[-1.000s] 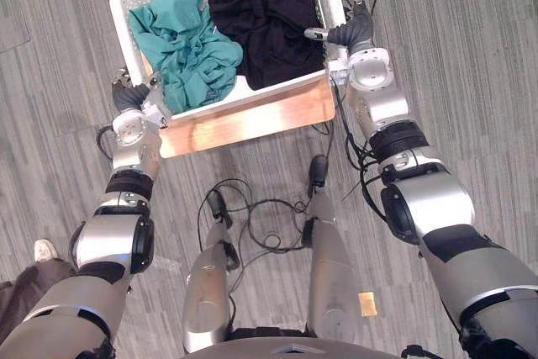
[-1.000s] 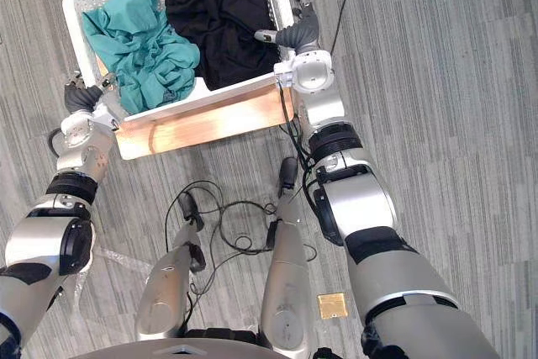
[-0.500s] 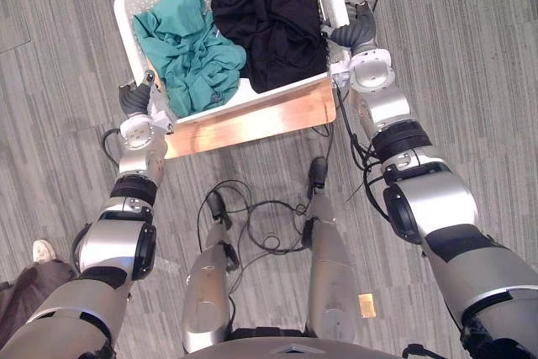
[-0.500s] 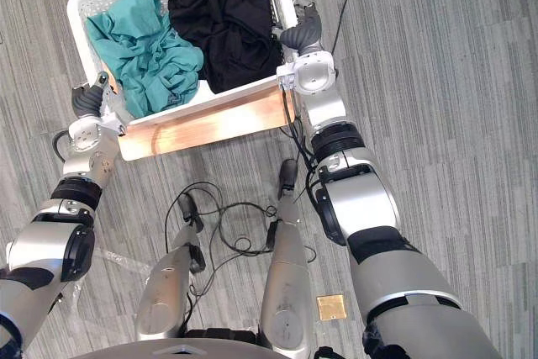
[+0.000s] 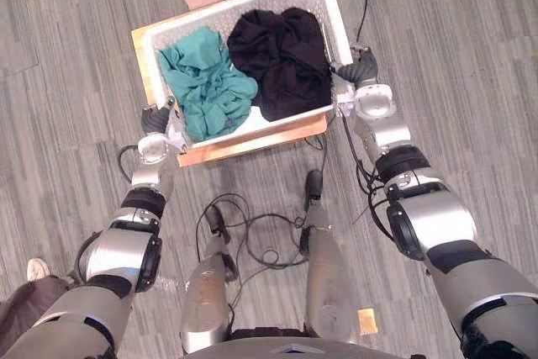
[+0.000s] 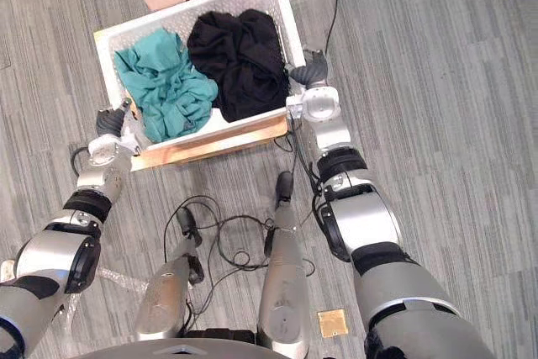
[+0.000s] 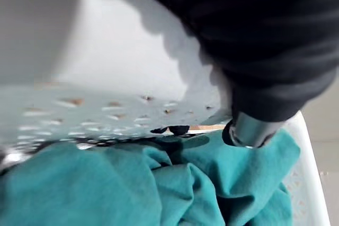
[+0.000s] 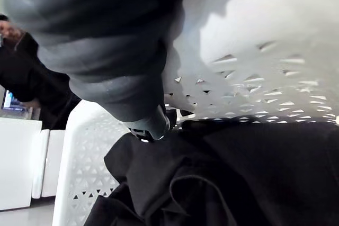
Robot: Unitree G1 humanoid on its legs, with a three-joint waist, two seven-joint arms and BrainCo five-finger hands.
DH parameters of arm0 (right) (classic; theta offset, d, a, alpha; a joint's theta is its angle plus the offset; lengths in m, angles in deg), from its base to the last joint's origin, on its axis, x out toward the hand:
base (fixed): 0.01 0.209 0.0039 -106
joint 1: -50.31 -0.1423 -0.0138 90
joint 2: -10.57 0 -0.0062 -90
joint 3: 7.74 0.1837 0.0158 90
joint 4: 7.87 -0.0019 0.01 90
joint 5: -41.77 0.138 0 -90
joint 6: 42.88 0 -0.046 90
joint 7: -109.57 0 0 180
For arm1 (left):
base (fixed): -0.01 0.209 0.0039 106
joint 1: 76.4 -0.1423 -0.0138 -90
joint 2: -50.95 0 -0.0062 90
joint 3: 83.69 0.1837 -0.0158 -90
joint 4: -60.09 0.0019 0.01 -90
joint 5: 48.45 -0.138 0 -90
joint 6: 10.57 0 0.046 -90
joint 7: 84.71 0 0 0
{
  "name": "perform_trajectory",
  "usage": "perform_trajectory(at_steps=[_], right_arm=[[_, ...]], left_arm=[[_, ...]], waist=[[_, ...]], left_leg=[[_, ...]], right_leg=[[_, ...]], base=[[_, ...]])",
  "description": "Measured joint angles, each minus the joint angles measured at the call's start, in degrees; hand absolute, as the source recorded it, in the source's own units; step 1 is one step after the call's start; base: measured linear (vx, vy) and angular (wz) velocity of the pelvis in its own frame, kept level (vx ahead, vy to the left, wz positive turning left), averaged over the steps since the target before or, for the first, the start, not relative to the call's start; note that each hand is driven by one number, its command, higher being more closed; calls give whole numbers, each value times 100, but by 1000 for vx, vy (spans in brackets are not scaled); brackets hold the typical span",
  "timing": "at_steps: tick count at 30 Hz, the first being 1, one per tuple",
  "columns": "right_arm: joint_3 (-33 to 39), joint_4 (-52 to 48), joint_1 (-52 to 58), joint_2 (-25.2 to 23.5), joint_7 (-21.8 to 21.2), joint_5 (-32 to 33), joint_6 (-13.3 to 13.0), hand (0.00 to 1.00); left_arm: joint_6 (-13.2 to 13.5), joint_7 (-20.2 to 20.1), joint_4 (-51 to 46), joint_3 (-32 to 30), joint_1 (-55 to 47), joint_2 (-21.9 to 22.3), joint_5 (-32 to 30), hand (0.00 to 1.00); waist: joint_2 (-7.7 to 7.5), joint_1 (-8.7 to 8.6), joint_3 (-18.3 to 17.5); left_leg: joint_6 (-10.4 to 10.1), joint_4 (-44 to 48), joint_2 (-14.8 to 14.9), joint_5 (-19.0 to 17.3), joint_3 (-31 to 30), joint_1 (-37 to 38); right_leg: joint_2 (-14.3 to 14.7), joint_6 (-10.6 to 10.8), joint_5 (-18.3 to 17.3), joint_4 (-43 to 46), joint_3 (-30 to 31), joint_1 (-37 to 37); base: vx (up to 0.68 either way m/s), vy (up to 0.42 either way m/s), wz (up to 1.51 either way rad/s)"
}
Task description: Pick up the laundry basket with both hands and put the clothes into the washing machine.
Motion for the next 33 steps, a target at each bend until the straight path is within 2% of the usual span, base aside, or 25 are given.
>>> perform_trajectory(at_steps=[4, 8, 9, 12, 13, 18, 21, 23, 25, 26, 29, 31, 33], right_arm=[[60, -680, 706, 178, -72, 54, 198, 100], [130, -1345, 1493, 238, -146, 69, 221, 100], [217, -1574, 1790, 209, -255, 70, 211, 100], [369, -1750, 2247, 145, -327, 67, 188, 100], [419, -1750, 2537, 102, -415, 67, 187, 100], [590, -1823, 3515, -94, -642, 39, 187, 100], [797, -2210, 4146, -204, -737, -4, 177, 100], [937, -2211, 4472, -321, -753, -28, 176, 100], [991, -2211, 4650, -379, -760, -74, 175, 100], [1033, -2212, 4816, -435, -770, -140, 175, 100], [1314, -2353, 5229, -603, -845, -229, 172, 100], [1514, -2432, 5459, -754, -872, -249, 158, 100], [1642, -2432, 5563, -890, -871, -288, 154, 100]], left_arm=[[-77, -128, -742, 258, -663, 8, 119, 100], [-66, -279, -1528, 351, -1544, 3, 123, 100], [-49, -415, -1635, 361, -1787, -4, 150, 100], [-48, -599, -2047, 381, -2247, 7, 168, 100], [-47, -688, -2234, 416, -2598, 35, 167, 100], [-51, -912, -2355, 402, -3551, 304, 166, 100], [-53, -1048, -2417, 397, -3916, 394, 150, 100], [-60, -1124, -2417, 395, -4114, 463, 116, 100], [-67, -1154, -2417, 392, -4179, 496, 50, 100], [-94, -1159, -2417, 391, -4239, 510, -22, 100], [-143, -1281, -2416, 417, -4318, 536, -206, 100], [-156, -1339, -2416, 439, -4330, 532, -322, 100], [-157, -1348, -2416, 466, -4321, 505, -420, 100]], waist=[[-3, -120, 2], [2, -175, -10], [5, -177, -104], [-36, -145, -288], [-24, -98, -452], [-49, -29, -1101], [-89, -40, -1332], [-146, -55, -1547], [-200, -66, -1617], [-278, -75, -1693], [-424, -144, -1798], [-541, -128, -1821], [-657, -132, -1826]], left_leg=[[-4, -1, 10, -13, -105, 266], [48, 0, 19, -72, -100, 800], [12, 11, 47, -241, -106, 912], [29, 10, 46, -289, -128, 974], [27, 9, 46, -323, -126, 1062], [-8, 14, 46, -466, -129, 1394], [-20, 18, 47, -521, -147, 1609], [-22, 26, 43, -604, -129, 1752], [-15, 26, 38, -637, -88, 1825], [-26, 25, 32, -678, 14, 1897], [-19, 24, 4, -693, 74, 1912], [-24, 11, -18, -698, 216, 1894], [-38, 0, -81, -726, 407, 1850]], right_leg=[[-17, -69, -51, 8, -110, 344], [-4, -92, -72, -117, -166, 964], [19, -45, -116, -236, -250, 1143], [15, -31, -94, -385, -287, 1327], [20, -31, -77, -476, -305, 1458], [21, -80, -44, -634, -371, 1881], [16, -71, -68, -727, -430, 2188], [15, -27, -107, -737, -402, 2307], [15, 24, -146, -714, -351, 2363], [18, 142, -239, -679, -252, 2358], [2, 212, -293, -568, -136, 2257], [-4, 348, -349, -435, 49, 2060], [-13, 632, -374, -347, 290, 1817]], base=[[35, 29, 13], [51, 44, 2], [10, 41, 5], [26, 43, 12], [39, 22, 0], [91, 23, 4], [84, 7, 8], [32, -3, -7], [8, 0, -18], [-21, 3, -28], [-16, 2, -20], [-18, 8, -37], [-21, 18, -52]])
